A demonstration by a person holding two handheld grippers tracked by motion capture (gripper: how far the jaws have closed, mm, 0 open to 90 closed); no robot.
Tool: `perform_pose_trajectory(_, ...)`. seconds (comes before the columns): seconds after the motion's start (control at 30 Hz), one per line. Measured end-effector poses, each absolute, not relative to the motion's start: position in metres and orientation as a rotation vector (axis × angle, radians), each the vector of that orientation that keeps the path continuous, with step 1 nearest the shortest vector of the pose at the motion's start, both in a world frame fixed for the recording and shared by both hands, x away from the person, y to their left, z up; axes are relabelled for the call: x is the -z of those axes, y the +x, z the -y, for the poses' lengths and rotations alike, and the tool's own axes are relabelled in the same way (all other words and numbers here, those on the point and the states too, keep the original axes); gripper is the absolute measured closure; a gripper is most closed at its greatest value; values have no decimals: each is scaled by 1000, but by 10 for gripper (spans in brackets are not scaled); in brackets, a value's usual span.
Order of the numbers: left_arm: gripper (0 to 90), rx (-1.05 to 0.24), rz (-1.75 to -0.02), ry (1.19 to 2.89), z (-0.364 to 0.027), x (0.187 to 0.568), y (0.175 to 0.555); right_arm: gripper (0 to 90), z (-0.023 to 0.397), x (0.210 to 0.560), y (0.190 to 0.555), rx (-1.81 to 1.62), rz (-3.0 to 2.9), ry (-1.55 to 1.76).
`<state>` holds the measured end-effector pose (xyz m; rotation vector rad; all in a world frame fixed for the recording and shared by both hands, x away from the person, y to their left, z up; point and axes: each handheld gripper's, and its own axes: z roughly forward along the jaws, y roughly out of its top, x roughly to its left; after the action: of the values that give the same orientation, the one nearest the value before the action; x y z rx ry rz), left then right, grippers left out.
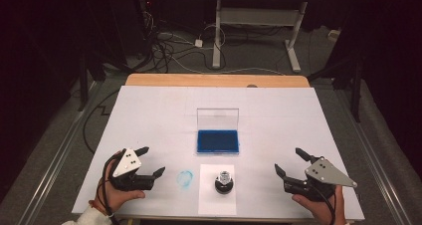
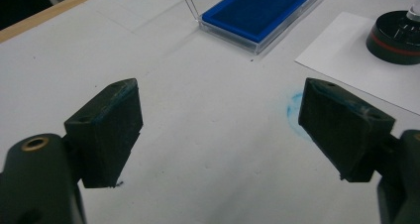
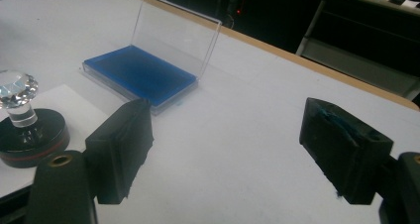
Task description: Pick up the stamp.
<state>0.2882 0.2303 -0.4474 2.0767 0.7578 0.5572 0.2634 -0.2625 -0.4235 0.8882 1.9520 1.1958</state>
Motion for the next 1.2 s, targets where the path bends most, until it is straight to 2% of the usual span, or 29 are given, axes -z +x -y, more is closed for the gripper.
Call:
perform_pose_trajectory(0.37,177,-553,-758,2111,-231,450,286,205,259,420,267,-1195,-1998,874)
perform_pose_trajectory(0.63,193,-537,-756,2124,-227,452,288,194,249,402,273,-1238,-2078,831)
perform_pose_trajectory(0.93,193,-527,-749,2150,-225,454,289,193,211,393,275,-1229,-2256,744)
perform_pose_trajectory(1.0,193,-522,-748,2151,-225,454,288,221,191,396,276,-1233,-2368,698)
perform_pose_trajectory(1.2,193,-517,-743,2160,-224,455,288,208,155,409,279,-1163,-2516,630)
